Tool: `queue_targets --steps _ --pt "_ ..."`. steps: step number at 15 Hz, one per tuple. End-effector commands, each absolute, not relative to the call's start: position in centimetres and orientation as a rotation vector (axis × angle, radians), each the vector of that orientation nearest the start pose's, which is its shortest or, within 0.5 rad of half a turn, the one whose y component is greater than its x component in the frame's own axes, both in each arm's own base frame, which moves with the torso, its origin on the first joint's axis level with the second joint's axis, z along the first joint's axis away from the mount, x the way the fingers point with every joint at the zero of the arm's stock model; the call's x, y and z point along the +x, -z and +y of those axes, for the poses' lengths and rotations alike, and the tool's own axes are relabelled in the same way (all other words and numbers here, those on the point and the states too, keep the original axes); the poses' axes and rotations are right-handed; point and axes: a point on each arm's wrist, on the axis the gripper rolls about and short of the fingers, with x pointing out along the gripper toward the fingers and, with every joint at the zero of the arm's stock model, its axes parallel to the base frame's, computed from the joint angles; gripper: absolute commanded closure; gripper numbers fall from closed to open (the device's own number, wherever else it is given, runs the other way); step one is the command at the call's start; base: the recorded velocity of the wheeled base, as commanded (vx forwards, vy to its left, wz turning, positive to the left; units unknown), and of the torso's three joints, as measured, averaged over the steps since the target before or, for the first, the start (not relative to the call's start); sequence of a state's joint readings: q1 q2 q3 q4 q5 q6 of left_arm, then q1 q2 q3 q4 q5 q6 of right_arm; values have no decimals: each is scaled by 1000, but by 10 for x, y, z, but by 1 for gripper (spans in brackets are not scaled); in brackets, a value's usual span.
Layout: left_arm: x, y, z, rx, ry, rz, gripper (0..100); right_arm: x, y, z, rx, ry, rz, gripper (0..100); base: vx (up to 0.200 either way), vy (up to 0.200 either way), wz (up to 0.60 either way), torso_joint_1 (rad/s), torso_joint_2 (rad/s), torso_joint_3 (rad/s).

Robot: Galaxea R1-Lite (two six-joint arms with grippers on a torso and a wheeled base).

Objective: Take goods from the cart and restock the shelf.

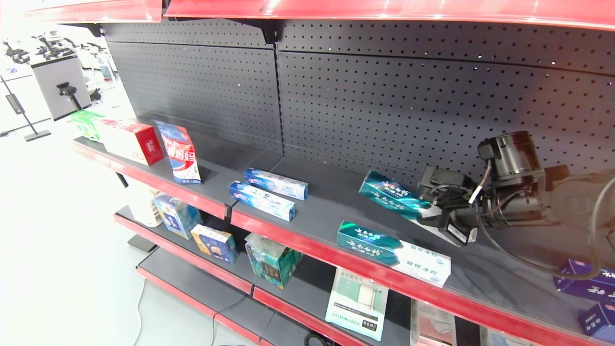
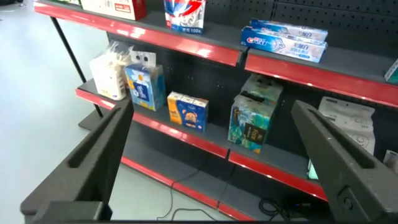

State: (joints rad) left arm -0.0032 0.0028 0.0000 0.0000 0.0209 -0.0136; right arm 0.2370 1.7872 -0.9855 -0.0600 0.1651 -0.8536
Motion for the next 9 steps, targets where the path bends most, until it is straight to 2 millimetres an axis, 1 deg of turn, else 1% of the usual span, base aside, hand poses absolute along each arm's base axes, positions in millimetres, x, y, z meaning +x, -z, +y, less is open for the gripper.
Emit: queue_targets --steps 1,4,6,9 --pt "-23 -76 1 -14 -18 3 0 321 -141 81 -841 -704 549 100 0 0 0 0 0 0" --pt "-23 -76 1 -14 -18 3 0 334 -137 82 -873 -711 541 100 0 0 0 0 0 0" --pt "-23 -76 1 -14 -18 3 0 341 -135 70 -891 -687 545 100 0 0 0 0 0 0" --pt "-23 -76 1 -14 -18 1 0 341 -131 54 -880 -656 584 100 0 0 0 0 0 0"
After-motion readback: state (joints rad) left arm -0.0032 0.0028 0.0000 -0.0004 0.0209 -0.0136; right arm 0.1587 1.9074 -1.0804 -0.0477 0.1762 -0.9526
